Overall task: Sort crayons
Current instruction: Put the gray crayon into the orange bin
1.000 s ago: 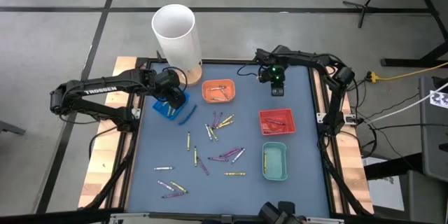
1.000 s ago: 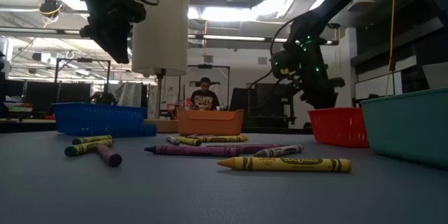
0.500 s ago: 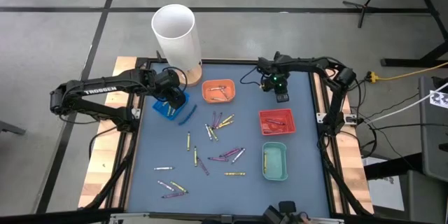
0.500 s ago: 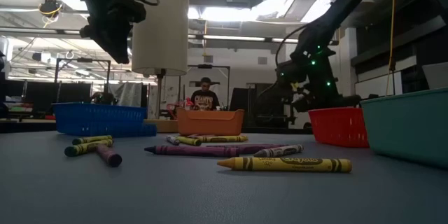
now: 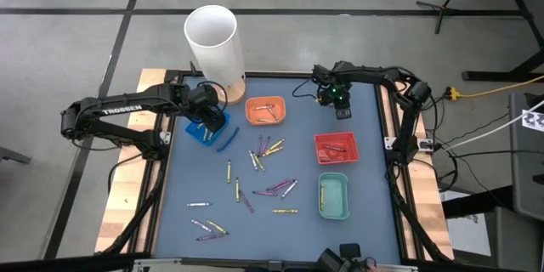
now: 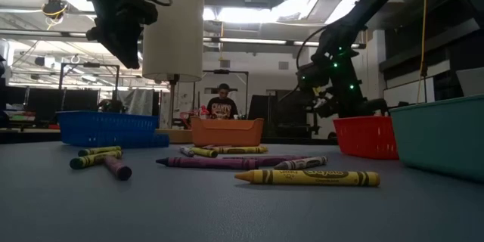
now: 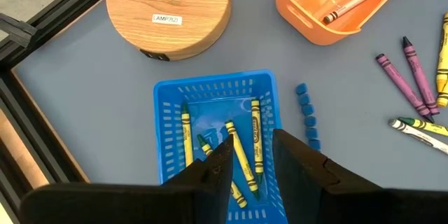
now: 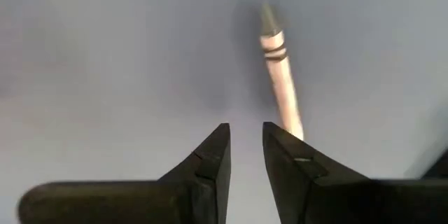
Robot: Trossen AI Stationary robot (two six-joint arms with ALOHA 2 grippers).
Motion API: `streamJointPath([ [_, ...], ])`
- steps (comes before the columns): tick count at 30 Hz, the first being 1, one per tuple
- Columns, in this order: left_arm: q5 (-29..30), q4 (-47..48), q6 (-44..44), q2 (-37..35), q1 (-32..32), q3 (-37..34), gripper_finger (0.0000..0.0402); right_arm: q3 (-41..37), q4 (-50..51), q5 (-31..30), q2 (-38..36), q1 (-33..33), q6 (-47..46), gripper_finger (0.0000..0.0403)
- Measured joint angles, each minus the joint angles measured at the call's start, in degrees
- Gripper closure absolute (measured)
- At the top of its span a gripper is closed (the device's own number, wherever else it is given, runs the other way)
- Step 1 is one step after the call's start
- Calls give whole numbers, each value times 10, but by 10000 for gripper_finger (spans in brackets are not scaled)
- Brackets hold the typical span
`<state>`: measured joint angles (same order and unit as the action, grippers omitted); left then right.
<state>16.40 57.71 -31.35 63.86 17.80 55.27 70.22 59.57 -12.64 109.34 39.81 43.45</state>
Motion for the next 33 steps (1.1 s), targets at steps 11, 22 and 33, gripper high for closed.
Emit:
streamJointPath([
  [11, 0, 0, 0, 0, 0, 0, 317, -2, -79, -8, 0, 0, 17, 317],
  [22, 1, 0, 0, 0, 0, 0, 317, -2, -183, -8, 0, 0, 52, 317],
  [33, 1, 0, 0, 0, 0, 0, 317, -1, -191, -1, 19, 11, 78, 321],
])
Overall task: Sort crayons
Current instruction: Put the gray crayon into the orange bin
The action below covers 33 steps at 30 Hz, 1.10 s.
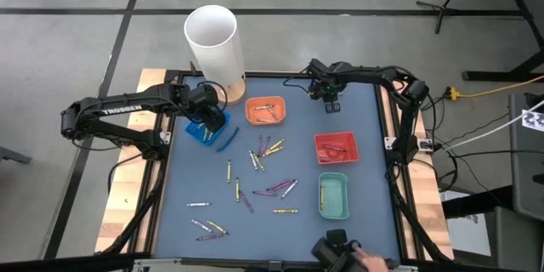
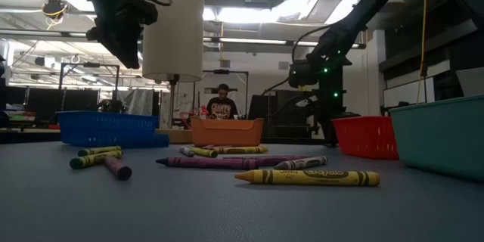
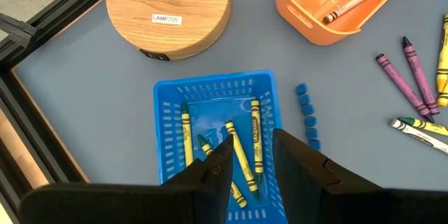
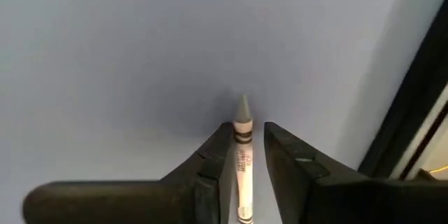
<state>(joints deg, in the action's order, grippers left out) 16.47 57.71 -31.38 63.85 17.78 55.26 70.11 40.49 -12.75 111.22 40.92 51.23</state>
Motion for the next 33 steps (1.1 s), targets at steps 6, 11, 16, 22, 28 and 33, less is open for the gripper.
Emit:
streamJointPath([
  [6, 7, -3, 0, 0, -2, 0, 317, 1, 5, 7, 3, 3, 2, 380],
  [11, 11, -5, 0, 0, -2, 0, 317, 9, 13, 2, 5, -5, 0, 381],
  [16, 11, -5, 0, 0, -2, 0, 317, 37, 36, 2, 8, -24, -1, 365],
  [22, 14, -10, 0, 0, -2, 0, 317, 85, 69, 3, 8, -65, -1, 394],
  [28, 15, -10, 0, 0, -2, 0, 317, 161, 128, -7, 7, -122, -1, 389],
  [33, 15, -13, 0, 0, -2, 0, 317, 219, 130, 5, 6, -178, -1, 386],
])
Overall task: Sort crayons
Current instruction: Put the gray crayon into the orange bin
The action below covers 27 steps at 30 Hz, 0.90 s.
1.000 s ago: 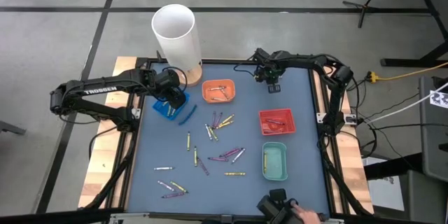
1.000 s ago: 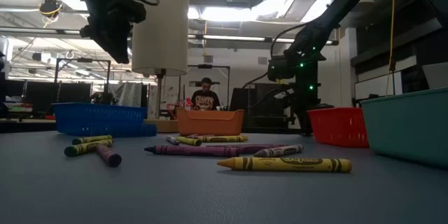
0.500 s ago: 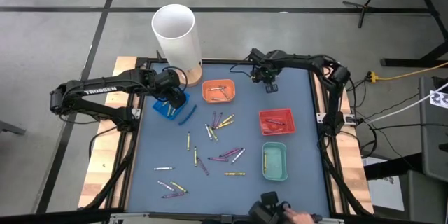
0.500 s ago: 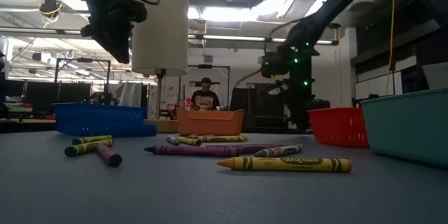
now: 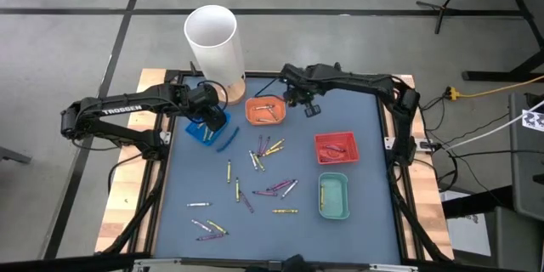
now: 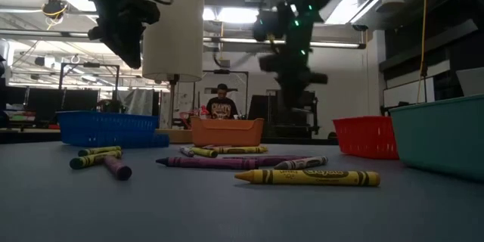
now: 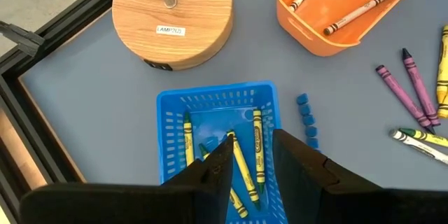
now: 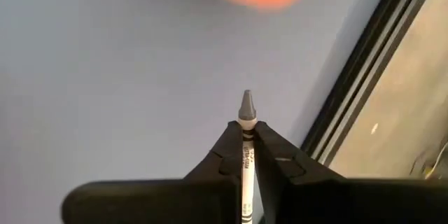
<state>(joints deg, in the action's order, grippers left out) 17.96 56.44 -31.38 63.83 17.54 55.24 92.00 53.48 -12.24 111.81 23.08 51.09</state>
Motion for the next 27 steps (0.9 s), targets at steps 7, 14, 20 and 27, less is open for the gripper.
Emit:
streamJointPath([
  [7, 0, 0, 0, 0, 0, 0, 317, 21, -96, 76, 0, -58, 2, 385],
  [14, -6, 0, 0, 0, 0, 0, 317, 21, -195, 78, 0, -85, 2, 383],
  [20, -58, 0, 0, 0, 0, 0, 317, 21, -234, 81, 0, -84, 2, 372],
  [27, -106, 0, 0, 0, -5, 0, 317, 21, -240, 84, 0, -84, 2, 299],
])
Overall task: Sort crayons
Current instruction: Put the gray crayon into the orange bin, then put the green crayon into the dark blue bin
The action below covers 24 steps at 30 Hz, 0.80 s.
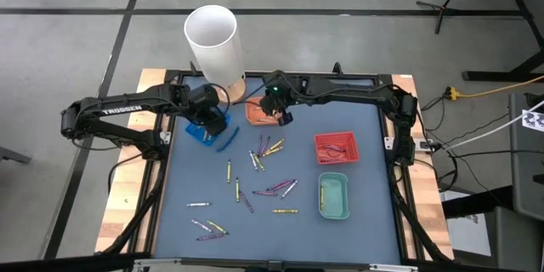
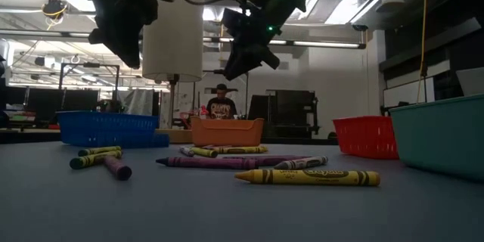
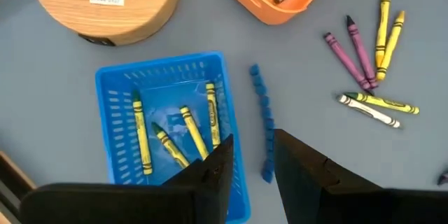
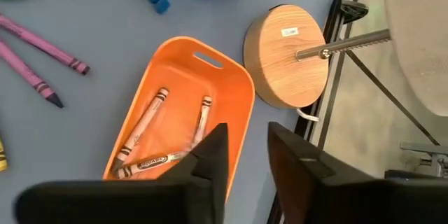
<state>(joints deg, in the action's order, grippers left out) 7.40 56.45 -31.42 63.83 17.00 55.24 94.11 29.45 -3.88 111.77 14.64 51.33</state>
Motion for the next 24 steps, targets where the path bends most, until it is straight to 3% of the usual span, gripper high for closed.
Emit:
streamJointPath([
  [5, 0, 0, -44, 0, -27, 0, 317, 0, 3, -5, 0, 0, 0, 269],
  [11, 0, 0, -146, 0, -79, 0, 317, 0, 25, -71, 0, 0, -2, 265],
  [15, 0, -1, -228, 4, -124, 0, 317, 0, 92, -112, -18, 0, -4, 265],
  [24, -15, -39, -360, 71, -223, 0, 317, 0, 252, -99, -105, 0, -82, 265],
])
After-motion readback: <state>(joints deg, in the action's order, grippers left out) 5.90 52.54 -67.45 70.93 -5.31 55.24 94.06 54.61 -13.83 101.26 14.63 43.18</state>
